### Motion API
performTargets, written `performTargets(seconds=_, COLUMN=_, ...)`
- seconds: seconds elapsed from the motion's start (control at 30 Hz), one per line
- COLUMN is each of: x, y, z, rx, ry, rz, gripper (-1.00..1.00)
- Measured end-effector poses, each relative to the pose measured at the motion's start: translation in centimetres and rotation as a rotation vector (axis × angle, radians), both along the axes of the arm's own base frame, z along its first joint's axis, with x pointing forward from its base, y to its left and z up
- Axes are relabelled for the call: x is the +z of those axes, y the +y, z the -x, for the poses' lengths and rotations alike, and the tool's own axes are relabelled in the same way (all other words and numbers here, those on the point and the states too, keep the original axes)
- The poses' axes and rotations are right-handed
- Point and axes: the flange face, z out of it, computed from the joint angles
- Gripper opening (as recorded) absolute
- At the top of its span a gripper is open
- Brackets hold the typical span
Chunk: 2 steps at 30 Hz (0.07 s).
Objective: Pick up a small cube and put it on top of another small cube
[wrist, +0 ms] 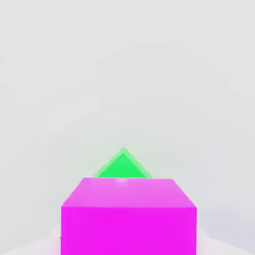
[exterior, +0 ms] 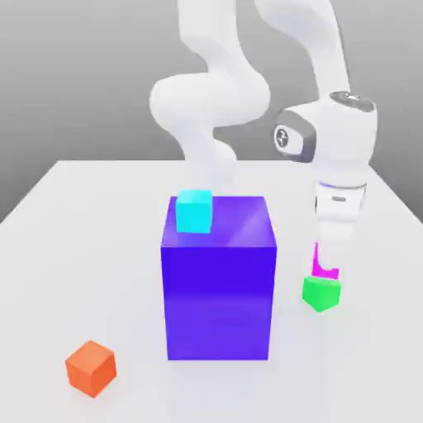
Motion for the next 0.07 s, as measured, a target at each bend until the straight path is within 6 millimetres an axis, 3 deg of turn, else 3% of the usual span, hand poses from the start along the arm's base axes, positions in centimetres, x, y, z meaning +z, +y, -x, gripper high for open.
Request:
performTargets(seconds=0.03, x=-0.41, y=0.05, z=0.13, rx=0.003, ry=0.001, rz=-0.002, gripper=1.0)
performTargets(seconds=0.07, x=-0.41, y=-0.11, z=-0.01, rx=-0.004, ry=0.001, rz=-0.002, gripper=1.0)
